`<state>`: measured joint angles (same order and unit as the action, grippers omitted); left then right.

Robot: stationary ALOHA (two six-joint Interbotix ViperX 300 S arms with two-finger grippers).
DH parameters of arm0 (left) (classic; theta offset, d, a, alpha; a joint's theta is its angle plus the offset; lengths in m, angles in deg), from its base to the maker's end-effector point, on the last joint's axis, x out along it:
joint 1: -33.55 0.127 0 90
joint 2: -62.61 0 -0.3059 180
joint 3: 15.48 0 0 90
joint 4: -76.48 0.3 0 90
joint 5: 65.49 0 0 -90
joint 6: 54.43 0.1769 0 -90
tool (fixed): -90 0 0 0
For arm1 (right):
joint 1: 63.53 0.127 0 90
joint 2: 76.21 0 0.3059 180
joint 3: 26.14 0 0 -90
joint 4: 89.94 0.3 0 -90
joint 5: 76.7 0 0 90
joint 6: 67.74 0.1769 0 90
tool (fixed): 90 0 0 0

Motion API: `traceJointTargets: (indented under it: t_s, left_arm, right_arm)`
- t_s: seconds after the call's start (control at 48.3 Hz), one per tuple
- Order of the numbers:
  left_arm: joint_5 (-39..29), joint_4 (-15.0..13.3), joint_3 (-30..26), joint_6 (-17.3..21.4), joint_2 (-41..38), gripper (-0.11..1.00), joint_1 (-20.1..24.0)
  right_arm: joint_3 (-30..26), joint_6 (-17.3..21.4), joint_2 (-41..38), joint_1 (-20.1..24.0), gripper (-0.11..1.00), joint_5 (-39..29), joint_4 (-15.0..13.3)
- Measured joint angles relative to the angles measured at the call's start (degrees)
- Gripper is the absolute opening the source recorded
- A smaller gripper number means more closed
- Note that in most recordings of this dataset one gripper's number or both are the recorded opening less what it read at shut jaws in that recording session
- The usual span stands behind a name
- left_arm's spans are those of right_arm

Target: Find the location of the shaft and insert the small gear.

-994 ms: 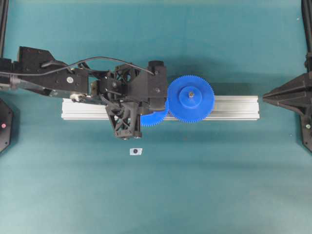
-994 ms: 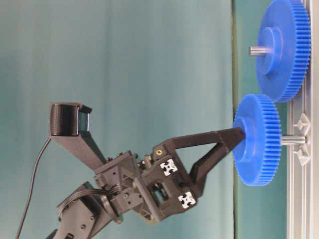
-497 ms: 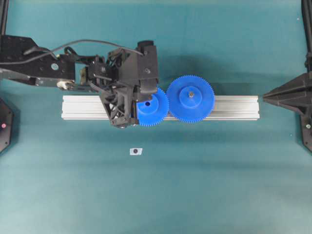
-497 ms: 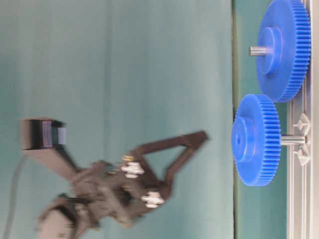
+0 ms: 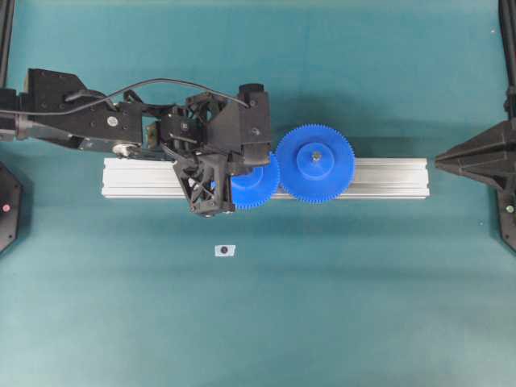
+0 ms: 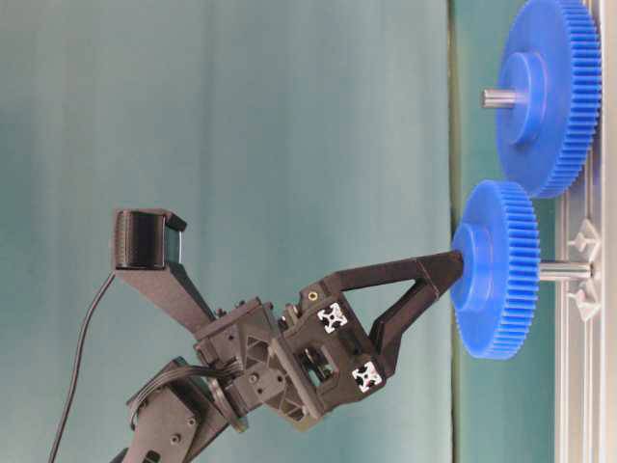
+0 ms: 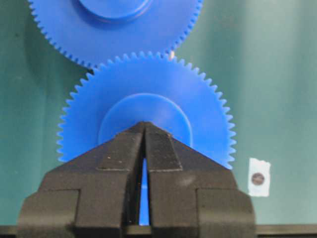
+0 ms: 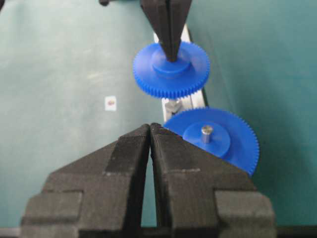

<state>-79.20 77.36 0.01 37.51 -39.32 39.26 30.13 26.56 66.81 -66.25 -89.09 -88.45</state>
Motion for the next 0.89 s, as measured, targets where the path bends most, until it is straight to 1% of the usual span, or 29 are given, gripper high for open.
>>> traceJointTargets:
  t_s: [0.186, 0.331, 0.538, 0.766, 0.89]
  left_arm:
    - [0.0, 0.1, 0.9, -0.7, 0.4, 0.0, 0.1]
    - [0.1, 0.1, 0.8, -0.1, 0.4, 0.0, 0.1]
    - [0.1, 0.1, 1.9, -1.6, -0.1, 0.0, -0.2]
    - [-0.3, 0.1, -0.5, -1.6, -0.8, 0.0, -1.0]
    - [-0.2, 0.1, -2.3, 0.0, -0.4, 0.0, -1.1]
  right_arm:
    - [-0.1, 0.0, 0.1, 0.0, 0.13, 0.0, 0.0]
    - [-0.1, 0.0, 0.2, 0.0, 0.14, 0.0, 0.0]
    - [-0.1, 0.0, 0.2, 0.1, 0.14, -0.1, 0.0]
    - [-0.1, 0.0, 0.2, 0.1, 0.14, 0.0, 0.0]
    - [0.0, 0.0, 0.3, 0.0, 0.14, 0.0, 0.0]
